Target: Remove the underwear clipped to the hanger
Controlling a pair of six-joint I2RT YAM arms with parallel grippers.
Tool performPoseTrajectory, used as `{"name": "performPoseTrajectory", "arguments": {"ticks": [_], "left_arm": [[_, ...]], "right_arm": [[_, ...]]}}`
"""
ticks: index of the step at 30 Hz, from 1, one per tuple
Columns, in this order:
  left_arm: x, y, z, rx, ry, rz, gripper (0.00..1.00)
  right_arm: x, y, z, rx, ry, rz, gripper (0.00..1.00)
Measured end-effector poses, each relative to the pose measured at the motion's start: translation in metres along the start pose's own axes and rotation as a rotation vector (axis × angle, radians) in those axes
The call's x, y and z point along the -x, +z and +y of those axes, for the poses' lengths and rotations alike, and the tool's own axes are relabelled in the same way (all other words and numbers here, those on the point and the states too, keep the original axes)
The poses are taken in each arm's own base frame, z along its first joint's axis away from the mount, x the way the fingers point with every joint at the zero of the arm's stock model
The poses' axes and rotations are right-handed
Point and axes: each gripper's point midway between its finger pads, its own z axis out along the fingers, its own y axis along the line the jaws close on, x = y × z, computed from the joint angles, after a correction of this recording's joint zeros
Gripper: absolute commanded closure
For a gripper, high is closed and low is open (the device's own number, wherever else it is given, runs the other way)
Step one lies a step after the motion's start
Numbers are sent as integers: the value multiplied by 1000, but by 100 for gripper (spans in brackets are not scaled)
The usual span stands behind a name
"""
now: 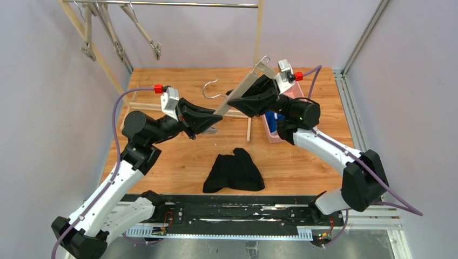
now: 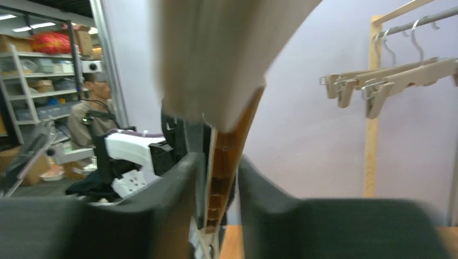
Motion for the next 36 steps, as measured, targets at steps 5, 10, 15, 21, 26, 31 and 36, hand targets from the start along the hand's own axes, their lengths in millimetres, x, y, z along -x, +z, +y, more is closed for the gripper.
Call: {"name": "performPoseTrajectory", "arguments": {"ticks": [5, 10, 15, 21, 26, 31, 36], "left_arm": [[7, -3, -3, 12, -9, -15, 100], [25, -13, -7, 76, 12, -21, 100], [37, -35, 15, 294, 59, 16, 100], [21, -80, 74, 706, 100, 197, 100], [-23, -98, 112, 877, 82, 420, 100], [-43, -94, 135, 934, 62, 550, 100], [-31, -87, 141, 948, 73, 533, 100]], "right_arm": [[-5, -4, -2, -13, 2, 7, 34], [-21, -11, -11, -54, 31, 43, 32], [-59, -33, -30, -183, 90, 162, 31], [-131, -67, -36, -493, -10, 493, 30], [-204, -122, -19, -589, -78, 850, 30], [-267, -203, 6, -653, -29, 1132, 29], [-303, -237, 29, -650, -2, 1291, 29]]}}
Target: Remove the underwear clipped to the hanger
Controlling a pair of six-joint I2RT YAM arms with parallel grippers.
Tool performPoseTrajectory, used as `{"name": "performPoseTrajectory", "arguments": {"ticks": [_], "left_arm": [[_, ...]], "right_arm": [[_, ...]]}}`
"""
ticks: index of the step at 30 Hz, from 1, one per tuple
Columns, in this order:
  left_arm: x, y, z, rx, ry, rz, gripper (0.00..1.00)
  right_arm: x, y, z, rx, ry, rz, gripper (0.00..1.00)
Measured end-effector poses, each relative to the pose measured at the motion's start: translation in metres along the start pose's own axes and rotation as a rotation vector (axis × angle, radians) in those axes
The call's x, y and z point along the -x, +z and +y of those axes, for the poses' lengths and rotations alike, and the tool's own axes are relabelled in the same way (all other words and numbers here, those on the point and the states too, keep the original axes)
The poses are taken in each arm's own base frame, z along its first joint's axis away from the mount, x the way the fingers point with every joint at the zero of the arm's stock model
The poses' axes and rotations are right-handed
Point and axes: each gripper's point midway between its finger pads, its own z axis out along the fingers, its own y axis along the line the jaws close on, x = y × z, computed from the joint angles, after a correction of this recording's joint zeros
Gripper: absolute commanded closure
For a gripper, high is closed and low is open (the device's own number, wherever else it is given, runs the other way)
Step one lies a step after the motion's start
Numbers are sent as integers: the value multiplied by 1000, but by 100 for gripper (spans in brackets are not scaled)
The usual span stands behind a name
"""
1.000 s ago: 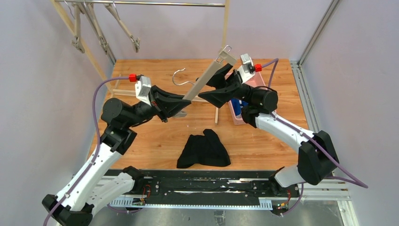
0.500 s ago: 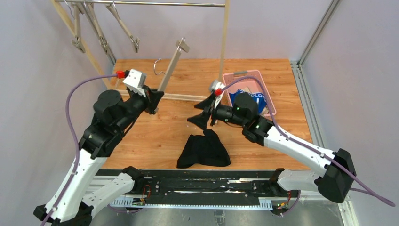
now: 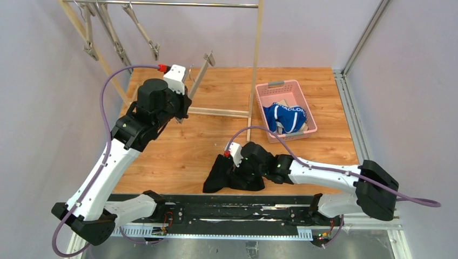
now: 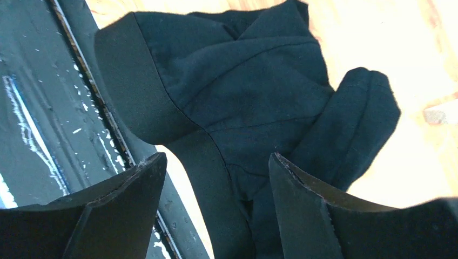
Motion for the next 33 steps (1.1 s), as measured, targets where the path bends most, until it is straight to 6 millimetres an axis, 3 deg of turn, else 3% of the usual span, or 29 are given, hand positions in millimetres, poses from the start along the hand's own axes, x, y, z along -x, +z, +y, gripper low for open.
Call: {"name": "performPoseTrajectory", "arguments": {"ticks": [5, 11, 20, 22, 25, 29, 30, 31, 32, 33], "left_arm": [[11, 2, 2, 16, -4, -21, 100], [0, 19, 4, 43, 10, 28, 100], [-6, 24, 5, 49, 18, 37, 100], [-8, 23, 6, 51, 18, 37, 100], [-8, 23, 7, 57, 21, 36, 100], [-8, 24, 7, 57, 25, 35, 100], [-8, 24, 7, 57, 26, 36, 100], [-8, 24, 7, 57, 27, 37, 100], [-9, 25, 7, 56, 27, 40, 100], [-9, 26, 7, 56, 29, 43, 100]], "right_arm": [[-23, 17, 2, -11, 12, 87, 27], [-46, 33, 3, -51, -5, 177, 25], [6, 39, 3, -83, -50, 80, 28], [6, 47, 3, -82, -53, 94, 29], [-12, 61, 4, -71, -52, 158, 33], [-27, 71, 9, -46, -39, 206, 50], [-26, 71, 11, -37, -33, 205, 58], [-25, 71, 12, -29, -32, 205, 70], [-25, 72, 14, -21, -27, 207, 90], [-25, 73, 16, -9, -24, 212, 98]]}}
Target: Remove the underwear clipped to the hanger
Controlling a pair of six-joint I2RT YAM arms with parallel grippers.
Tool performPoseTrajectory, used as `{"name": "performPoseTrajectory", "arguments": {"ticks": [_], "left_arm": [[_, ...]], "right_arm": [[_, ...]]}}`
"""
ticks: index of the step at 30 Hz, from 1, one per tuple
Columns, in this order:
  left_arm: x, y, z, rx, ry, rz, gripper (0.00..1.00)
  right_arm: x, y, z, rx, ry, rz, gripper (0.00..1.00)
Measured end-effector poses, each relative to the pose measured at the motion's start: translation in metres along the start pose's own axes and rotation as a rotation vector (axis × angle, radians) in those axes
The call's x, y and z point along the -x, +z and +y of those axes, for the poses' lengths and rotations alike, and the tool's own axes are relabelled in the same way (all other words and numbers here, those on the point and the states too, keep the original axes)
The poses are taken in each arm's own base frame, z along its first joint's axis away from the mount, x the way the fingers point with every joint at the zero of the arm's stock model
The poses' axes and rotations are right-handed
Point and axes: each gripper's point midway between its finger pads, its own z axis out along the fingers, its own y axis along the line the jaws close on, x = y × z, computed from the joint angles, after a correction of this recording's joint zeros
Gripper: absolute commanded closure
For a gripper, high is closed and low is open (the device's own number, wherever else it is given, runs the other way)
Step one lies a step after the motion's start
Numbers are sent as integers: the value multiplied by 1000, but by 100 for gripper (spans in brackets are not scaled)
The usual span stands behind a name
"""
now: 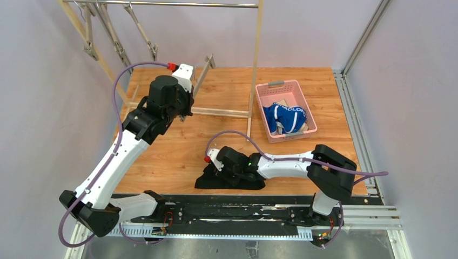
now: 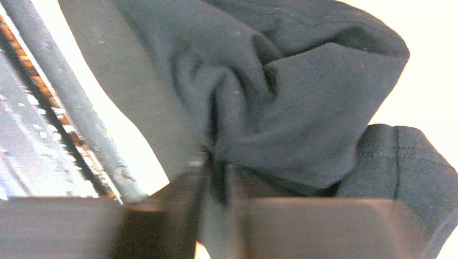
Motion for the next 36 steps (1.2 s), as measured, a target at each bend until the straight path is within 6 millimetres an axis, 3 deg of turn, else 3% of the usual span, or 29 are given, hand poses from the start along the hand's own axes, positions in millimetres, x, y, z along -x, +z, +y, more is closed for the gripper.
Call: {"name": "performPoseTrajectory", "arguments": {"ticks": [8, 13, 18, 22, 28, 31, 36], "left_arm": [[21, 9, -3, -1, 10, -14, 100], [52, 8, -4, -2, 15, -61, 100], [86, 6, -4, -1, 8, -103, 100], [102, 8, 0, 21, 1, -119, 100], [120, 12, 21, 56, -42, -145, 100], [130, 7, 27, 65, -58, -166, 100], [152, -7, 32, 66, -70, -226, 100]], "right_arm": [[3, -6, 11, 49, 17, 40, 99], [19, -42, 9, 33, 13, -4, 99], [71, -114, -16, -115, 23, -197, 99], [92, -188, -57, -343, 60, -364, 100], [83, -290, -132, -682, 172, -518, 100], [68, -341, -178, -872, 269, -562, 100], [53, -393, -226, -1053, 365, -595, 100]]}}
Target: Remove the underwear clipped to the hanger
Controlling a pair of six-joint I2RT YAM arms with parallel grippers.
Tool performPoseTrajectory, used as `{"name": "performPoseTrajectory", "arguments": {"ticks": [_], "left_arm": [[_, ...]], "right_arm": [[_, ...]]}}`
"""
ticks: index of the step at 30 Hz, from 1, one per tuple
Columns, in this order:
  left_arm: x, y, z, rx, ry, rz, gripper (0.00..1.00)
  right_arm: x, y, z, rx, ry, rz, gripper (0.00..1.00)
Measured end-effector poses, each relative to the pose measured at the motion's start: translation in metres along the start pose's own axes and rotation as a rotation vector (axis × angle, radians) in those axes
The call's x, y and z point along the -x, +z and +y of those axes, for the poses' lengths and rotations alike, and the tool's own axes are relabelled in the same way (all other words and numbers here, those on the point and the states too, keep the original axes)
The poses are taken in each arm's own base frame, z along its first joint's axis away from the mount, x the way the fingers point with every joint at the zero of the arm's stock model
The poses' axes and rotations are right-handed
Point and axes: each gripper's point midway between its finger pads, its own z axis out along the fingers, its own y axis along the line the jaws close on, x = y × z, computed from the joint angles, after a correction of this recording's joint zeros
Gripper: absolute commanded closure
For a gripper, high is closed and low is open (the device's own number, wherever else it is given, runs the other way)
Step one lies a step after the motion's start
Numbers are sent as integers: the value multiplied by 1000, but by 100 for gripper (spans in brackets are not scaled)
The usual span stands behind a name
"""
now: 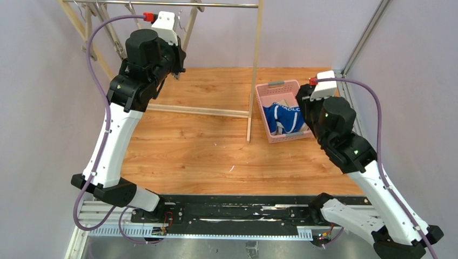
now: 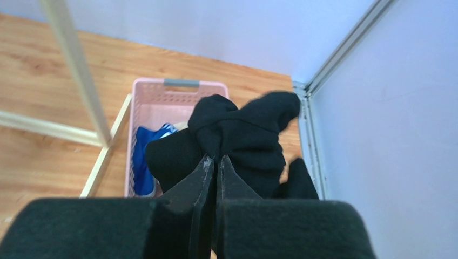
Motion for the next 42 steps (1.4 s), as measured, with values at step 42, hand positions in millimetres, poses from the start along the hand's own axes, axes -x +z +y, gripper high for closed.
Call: {"name": "performPoseTrajectory", "arguments": {"ticks": [42], "left_arm": [[14, 54, 32, 71, -104, -63, 80]], "right_arm": [[-13, 89, -32, -6, 39, 38, 100]]}}
